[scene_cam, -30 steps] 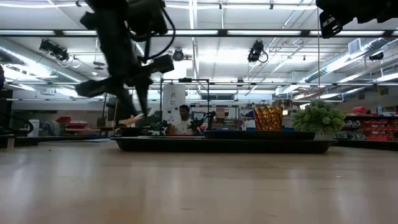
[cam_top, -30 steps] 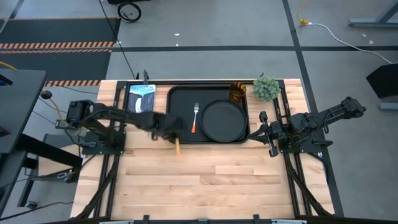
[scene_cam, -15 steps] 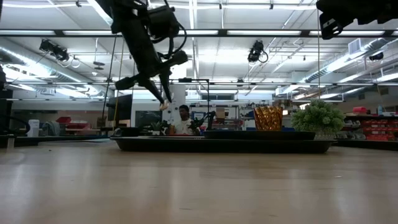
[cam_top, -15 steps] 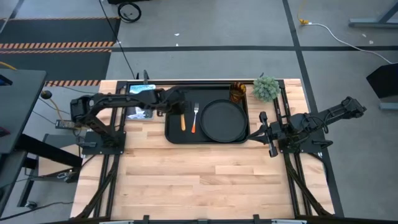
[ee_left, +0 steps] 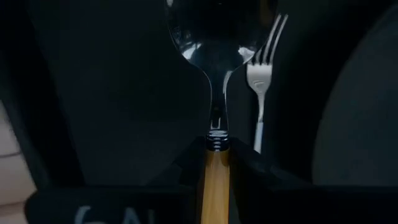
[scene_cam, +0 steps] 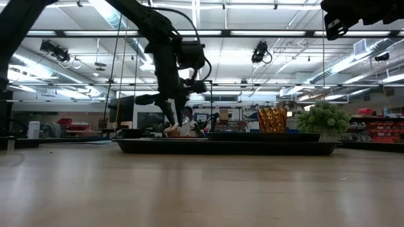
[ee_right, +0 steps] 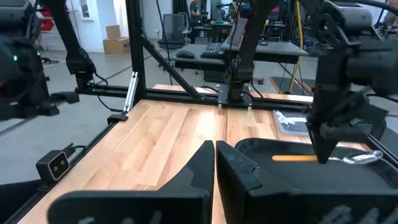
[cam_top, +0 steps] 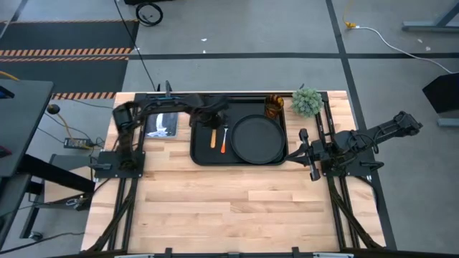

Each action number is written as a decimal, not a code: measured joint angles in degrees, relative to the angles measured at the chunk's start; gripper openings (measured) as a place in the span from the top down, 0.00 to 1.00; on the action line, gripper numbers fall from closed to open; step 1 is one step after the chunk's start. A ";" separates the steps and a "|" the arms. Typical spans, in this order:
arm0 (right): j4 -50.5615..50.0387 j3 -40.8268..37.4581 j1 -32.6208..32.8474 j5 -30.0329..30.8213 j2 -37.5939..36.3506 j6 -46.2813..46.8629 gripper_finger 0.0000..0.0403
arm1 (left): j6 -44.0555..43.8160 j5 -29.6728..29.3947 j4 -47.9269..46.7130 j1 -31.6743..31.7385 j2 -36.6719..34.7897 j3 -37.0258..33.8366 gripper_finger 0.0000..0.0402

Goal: Pick and place plate/cup/fork/spoon on tray
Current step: Put the orange spoon on the black serving tray to the left of the orange fork, then return to Home Position

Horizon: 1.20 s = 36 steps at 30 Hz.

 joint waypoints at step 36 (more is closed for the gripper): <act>-0.83 0.00 0.00 0.00 -0.06 -0.01 0.94 | 8.74 1.43 -5.42 -0.27 6.27 5.63 0.59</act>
